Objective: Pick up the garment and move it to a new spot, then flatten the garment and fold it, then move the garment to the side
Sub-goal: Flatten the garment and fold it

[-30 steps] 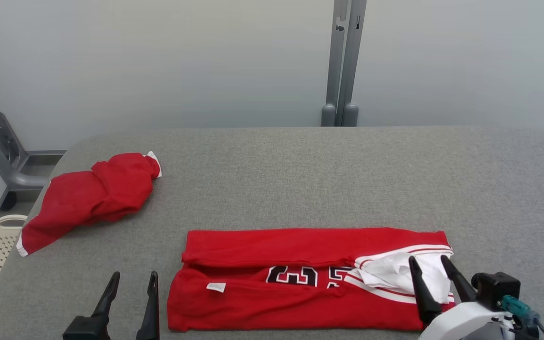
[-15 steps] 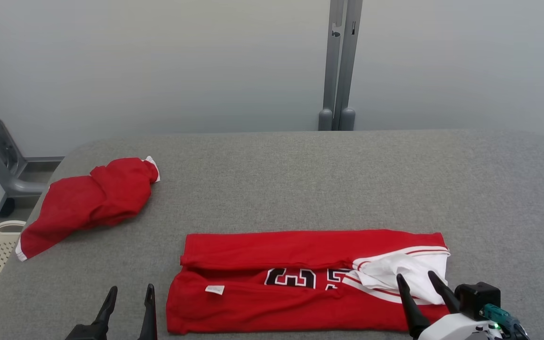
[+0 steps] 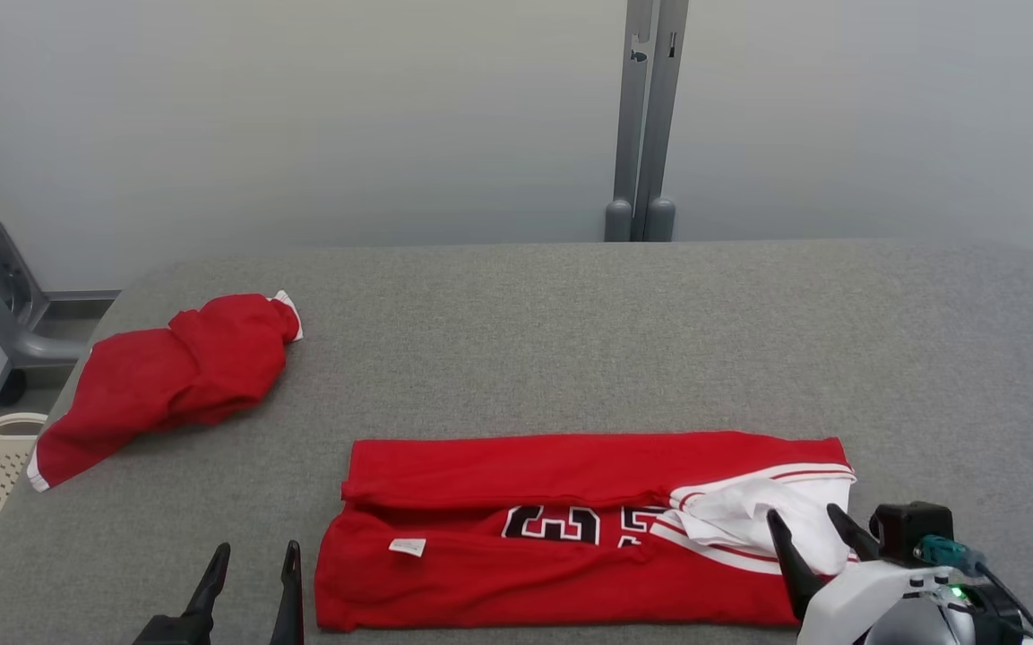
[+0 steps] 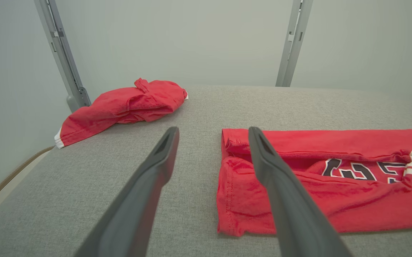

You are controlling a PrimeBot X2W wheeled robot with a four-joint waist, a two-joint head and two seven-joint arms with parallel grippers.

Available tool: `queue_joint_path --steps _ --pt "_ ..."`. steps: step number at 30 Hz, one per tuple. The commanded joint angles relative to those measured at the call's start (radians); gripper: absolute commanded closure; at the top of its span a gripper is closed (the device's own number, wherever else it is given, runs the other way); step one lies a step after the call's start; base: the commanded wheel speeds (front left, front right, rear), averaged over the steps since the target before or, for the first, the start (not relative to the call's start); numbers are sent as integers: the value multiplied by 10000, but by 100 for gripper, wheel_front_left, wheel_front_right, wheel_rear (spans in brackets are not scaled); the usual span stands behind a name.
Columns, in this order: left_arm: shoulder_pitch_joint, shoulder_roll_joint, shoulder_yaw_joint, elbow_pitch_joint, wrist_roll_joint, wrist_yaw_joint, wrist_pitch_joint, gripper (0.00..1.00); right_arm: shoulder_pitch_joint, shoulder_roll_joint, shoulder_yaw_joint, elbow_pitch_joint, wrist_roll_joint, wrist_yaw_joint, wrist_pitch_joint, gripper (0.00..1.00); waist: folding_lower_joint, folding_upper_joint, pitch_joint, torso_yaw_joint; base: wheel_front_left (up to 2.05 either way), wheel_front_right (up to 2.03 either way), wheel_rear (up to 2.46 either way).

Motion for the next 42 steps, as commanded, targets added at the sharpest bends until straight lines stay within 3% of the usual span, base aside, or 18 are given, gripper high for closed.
queue_joint_path --steps 1,7,16,27,42 --pt "-77 -14 68 8 114 -37 -24 0 -123 -27 -116 -87 -88 -3 443 0 0 0 14 -6 0 0 0" --pt "-104 -120 151 45 215 -162 -24 0 -466 -28 -861 -592 -345 -6 3729 0 0 0 136 -13 0 0 0" --pt "-358 -167 97 154 369 -374 -24 0 -1066 -31 -2211 -935 -864 -2 6411 0 0 0 450 294 0 0 0" --pt "-597 -187 -26 277 553 -545 -24 0 -2016 -29 -2806 723 -1178 -2 7134 0 0 0 745 798 0 0 0" --pt "-656 -66 -185 289 501 -528 30 0 -2465 -28 -3535 1904 -2183 -2 6979 0 0 0 943 1183 0 0 0"
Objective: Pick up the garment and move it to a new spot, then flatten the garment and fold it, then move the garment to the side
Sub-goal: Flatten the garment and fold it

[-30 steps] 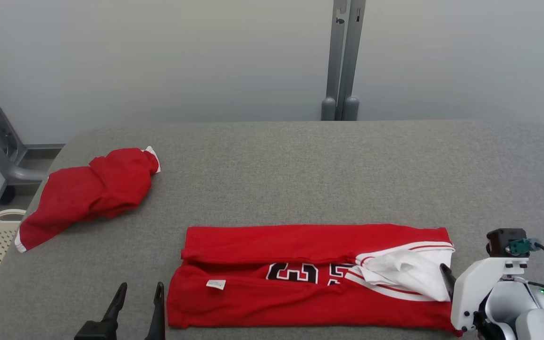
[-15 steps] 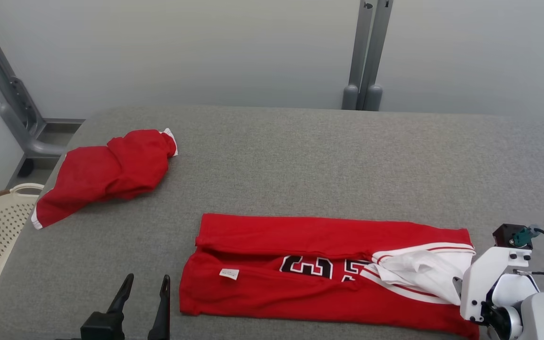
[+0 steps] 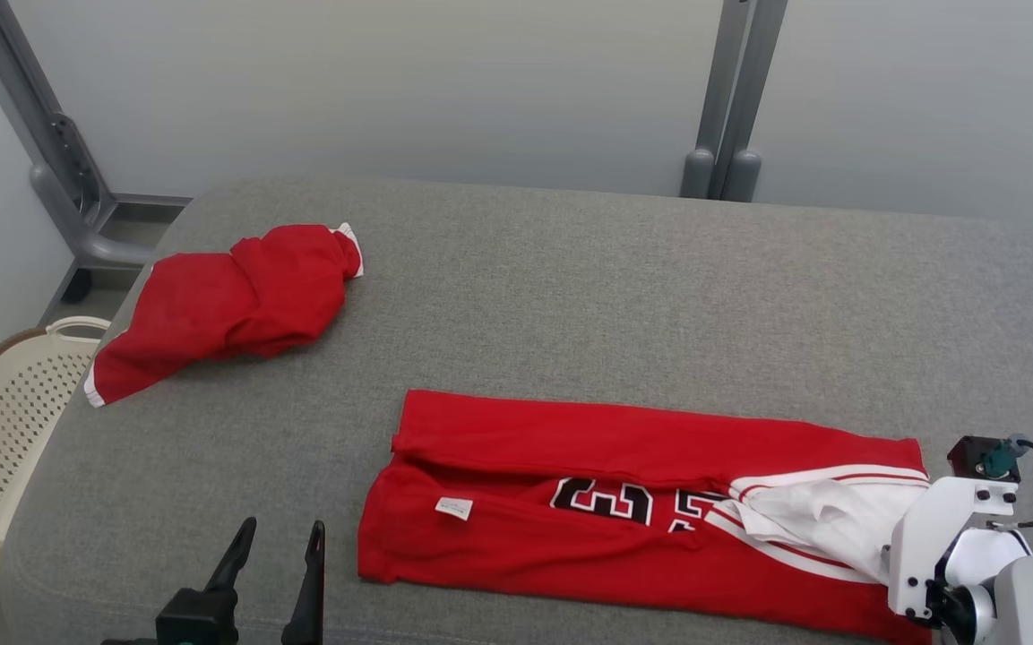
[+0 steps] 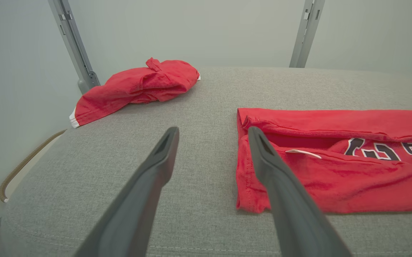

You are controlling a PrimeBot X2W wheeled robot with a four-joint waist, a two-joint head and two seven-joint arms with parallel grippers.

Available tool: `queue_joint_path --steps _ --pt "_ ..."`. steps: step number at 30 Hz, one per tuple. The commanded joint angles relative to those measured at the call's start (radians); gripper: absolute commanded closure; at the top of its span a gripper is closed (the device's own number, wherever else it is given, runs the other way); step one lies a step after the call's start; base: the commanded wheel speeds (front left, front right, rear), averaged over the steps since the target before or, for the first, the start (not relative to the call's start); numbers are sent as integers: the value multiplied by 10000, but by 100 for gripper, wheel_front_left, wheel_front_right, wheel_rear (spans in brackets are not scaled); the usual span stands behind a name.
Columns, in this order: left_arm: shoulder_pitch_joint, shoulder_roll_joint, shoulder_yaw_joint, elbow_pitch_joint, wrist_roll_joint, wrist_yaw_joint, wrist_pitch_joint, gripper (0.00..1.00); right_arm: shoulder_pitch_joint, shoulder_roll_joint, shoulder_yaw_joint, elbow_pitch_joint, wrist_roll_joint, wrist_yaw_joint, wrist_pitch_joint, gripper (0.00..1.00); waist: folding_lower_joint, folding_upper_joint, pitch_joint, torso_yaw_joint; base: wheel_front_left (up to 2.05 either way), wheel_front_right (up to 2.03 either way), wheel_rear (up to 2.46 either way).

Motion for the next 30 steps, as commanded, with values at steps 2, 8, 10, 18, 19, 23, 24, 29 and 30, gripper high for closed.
queue_joint_path --steps 2,8,10,18,19,23,24,29,30 --pt "-133 62 -50 -52 -21 12 36 0 -172 -41 -112 280 -177 0 -103 0 0 0 77 59 0 0 0" --pt "-273 125 -168 -102 18 -48 135 0 -407 -52 -392 906 -295 0 -415 0 0 0 210 218 0 0 0" --pt "-289 156 -217 -110 31 -65 166 0 -497 -59 -462 1151 -282 0 -494 0 0 0 248 271 0 0 0" --pt "-331 259 -305 -195 41 -13 240 0 -882 -35 -729 2050 -87 0 -812 0 0 0 333 411 0 0 0" --pt "-325 267 -309 -212 36 1 247 0 -936 -28 -753 2135 -50 0 -851 0 0 0 342 417 0 0 0" --pt "-333 279 -336 -226 14 55 249 0 -1174 -12 -900 2520 129 0 -971 53 0 0 371 420 0 0 0" --pt "-344 280 -344 -214 1 59 248 0 -1243 -11 -960 2614 214 0 -1020 80 0 0 378 414 0 0 0" --pt "-366 257 -402 -201 -35 84 276 0 -1446 -62 -1187 3003 51 -11 -1213 100 0 0 377 378 0 0 0" --pt "-365 262 -414 -200 -46 89 282 0 -1484 -70 -1295 3044 -49 -14 -1262 100 0 0 373 369 0 0 0"
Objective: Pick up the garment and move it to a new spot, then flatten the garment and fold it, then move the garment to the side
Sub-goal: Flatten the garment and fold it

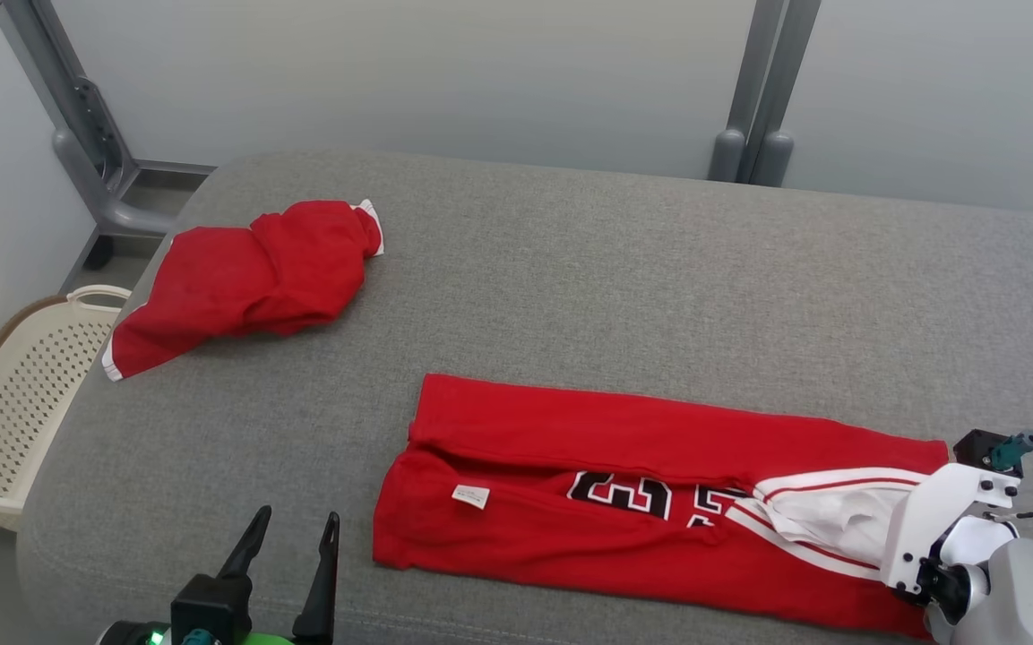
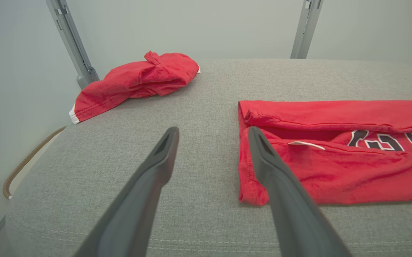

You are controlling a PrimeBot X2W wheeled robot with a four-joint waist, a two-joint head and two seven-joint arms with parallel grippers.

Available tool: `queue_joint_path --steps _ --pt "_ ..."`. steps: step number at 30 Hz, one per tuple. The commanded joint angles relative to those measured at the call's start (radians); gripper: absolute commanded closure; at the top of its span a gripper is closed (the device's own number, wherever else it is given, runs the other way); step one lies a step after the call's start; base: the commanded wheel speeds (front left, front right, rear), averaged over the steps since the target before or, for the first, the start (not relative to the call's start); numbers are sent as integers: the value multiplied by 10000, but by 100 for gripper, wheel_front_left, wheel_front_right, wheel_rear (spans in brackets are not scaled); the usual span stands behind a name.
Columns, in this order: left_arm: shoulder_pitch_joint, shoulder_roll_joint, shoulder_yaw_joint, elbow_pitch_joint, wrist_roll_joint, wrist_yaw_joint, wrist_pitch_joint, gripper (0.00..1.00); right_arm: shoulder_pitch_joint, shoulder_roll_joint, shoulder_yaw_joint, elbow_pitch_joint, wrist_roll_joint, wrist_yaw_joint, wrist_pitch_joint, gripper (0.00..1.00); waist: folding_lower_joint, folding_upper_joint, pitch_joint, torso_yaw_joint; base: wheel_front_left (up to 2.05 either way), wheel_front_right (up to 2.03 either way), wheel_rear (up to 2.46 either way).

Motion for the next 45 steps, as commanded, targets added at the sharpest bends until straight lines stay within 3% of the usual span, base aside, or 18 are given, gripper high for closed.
queue_joint_path --steps 1,10,22,26,32,45 --pt "-142 69 1 -2 -57 50 26 0 -37 -101 -295 165 -316 -29 -92 100 0 0 -12 -23 0 0 0" --pt "-116 65 -81 49 -99 86 19 0 -145 -140 -1198 253 -996 -33 -203 100 0 0 -53 -96 0 0 0" --pt "-90 26 -197 116 -187 152 -48 0 119 -856 -3538 -1777 -2938 -23 139 100 0 0 -102 -251 0 0 0" --pt "-67 23 -229 115 -219 176 -48 0 84 -787 -3635 -2189 -3143 -23 281 100 0 0 -128 -326 0 0 0" --pt "-52 -11 -283 171 -267 192 -70 0 337 -633 -2634 -2574 -2589 -21 666 100 0 0 -216 -426 0 0 0" --pt "-101 -114 -415 385 -367 180 -152 0 898 -137 2228 -4471 579 -20 2298 100 0 0 -440 -652 0 0 0"
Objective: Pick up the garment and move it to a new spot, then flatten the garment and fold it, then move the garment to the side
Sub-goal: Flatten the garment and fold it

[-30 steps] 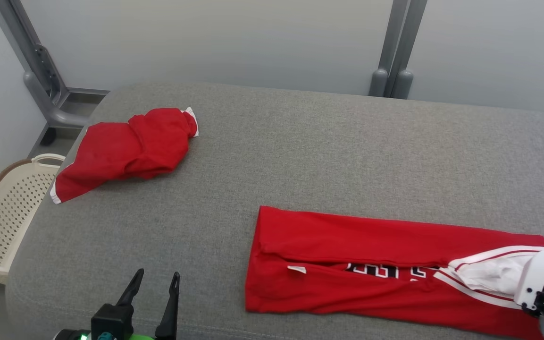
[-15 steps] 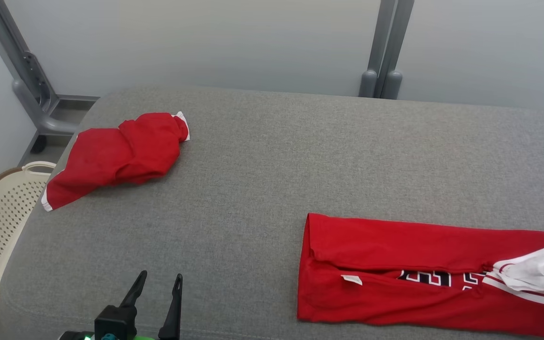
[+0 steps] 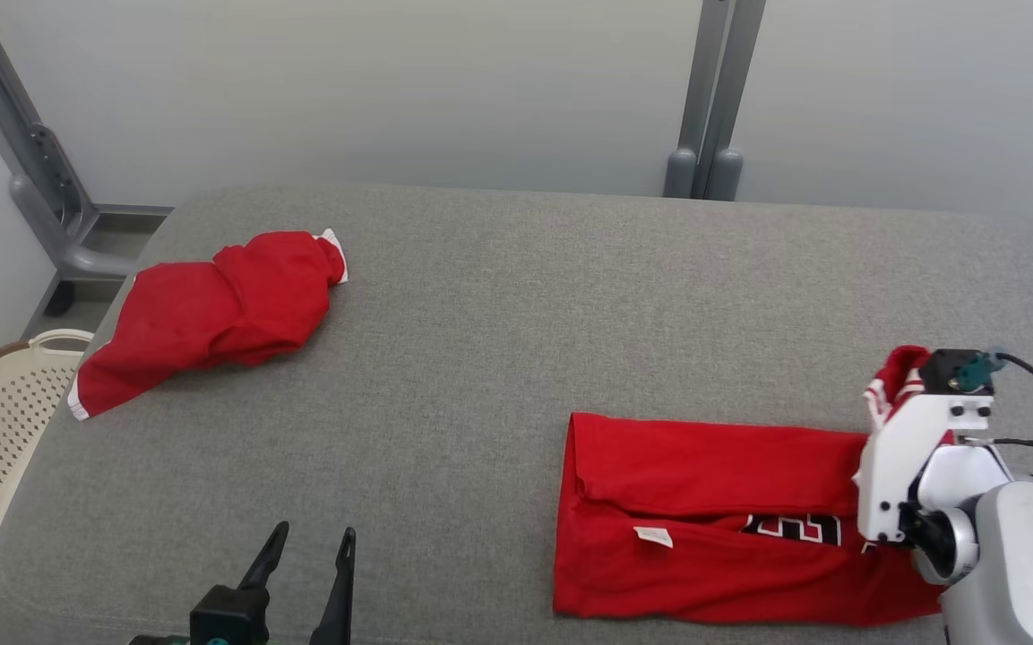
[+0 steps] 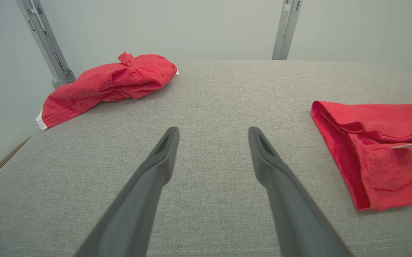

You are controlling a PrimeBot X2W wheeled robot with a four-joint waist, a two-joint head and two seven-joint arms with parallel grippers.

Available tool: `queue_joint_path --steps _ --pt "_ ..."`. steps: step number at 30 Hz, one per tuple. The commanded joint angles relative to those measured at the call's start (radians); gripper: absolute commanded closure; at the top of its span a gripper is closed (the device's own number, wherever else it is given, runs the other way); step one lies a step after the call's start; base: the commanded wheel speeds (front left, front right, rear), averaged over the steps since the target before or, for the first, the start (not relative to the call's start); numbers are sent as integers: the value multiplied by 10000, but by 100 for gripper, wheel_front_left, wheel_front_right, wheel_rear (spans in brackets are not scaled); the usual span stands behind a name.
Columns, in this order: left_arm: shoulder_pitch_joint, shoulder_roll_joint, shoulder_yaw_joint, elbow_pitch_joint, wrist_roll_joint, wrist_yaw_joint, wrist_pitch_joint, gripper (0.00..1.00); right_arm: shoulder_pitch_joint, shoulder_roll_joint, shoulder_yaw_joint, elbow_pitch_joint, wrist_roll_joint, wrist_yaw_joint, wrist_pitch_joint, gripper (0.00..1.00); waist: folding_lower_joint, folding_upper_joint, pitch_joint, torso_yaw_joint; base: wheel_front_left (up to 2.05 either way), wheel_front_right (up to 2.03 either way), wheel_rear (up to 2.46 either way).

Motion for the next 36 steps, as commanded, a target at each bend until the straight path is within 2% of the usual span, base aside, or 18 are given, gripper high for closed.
queue_joint_path --steps 1,6,16,32,33,34,35,36 --pt "-126 -19 -22 58 -65 -4 -53 0 59 35 391 -27 316 -14 73 100 0 -1 -32 -21 0 0 0" --pt "-229 -71 -110 153 -56 -50 -67 0 -190 81 1268 297 984 -14 -18 100 0 -1 -86 24 0 0 0" --pt "-314 -92 -261 352 -57 -139 -120 0 -995 88 3459 1982 3128 -12 -993 100 0 -1 -175 331 0 0 0" --pt "-470 -113 -465 476 -141 -100 -133 0 -2164 90 5791 4308 4863 -12 -2226 100 0 -1 -172 704 0 0 0" --pt "-465 -115 -469 475 -146 -86 -134 0 -2227 92 5890 4364 4995 -11 -2337 76 0 -1 -171 705 0 0 0" --pt "-458 -113 -468 476 -157 -69 -136 0 -2279 92 5977 4405 5133 -11 -2465 16 0 -1 -173 701 0 0 0" --pt "-457 -111 -473 477 -167 -51 -136 0 -2337 86 6009 4483 5271 -11 -2608 0 0 -1 -175 692 0 0 0" --pt "-461 -110 -474 478 -168 -54 -136 0 -2407 87 6079 4519 5438 -11 -2735 0 0 -1 -177 683 0 0 0"
